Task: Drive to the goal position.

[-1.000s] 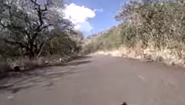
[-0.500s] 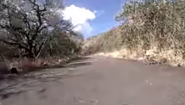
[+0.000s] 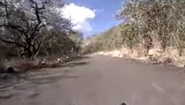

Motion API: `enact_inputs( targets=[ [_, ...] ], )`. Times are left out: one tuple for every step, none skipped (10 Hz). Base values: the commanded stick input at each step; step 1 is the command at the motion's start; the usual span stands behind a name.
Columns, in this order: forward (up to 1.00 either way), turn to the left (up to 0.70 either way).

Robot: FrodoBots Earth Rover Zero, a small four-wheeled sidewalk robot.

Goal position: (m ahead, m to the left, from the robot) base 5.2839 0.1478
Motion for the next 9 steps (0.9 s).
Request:
enact_inputs(
  targets=[
    [0.50, 0.00],
    [0.50, 0.00],
    [0.50, 0.00],
    [0.50, 0.00],
    [0.50, 0.00],
    [0.50, 0.00],
    [0.50, 0.00],
    [0.50, 0.00],
    [0.50, 0.00]
  ],
)
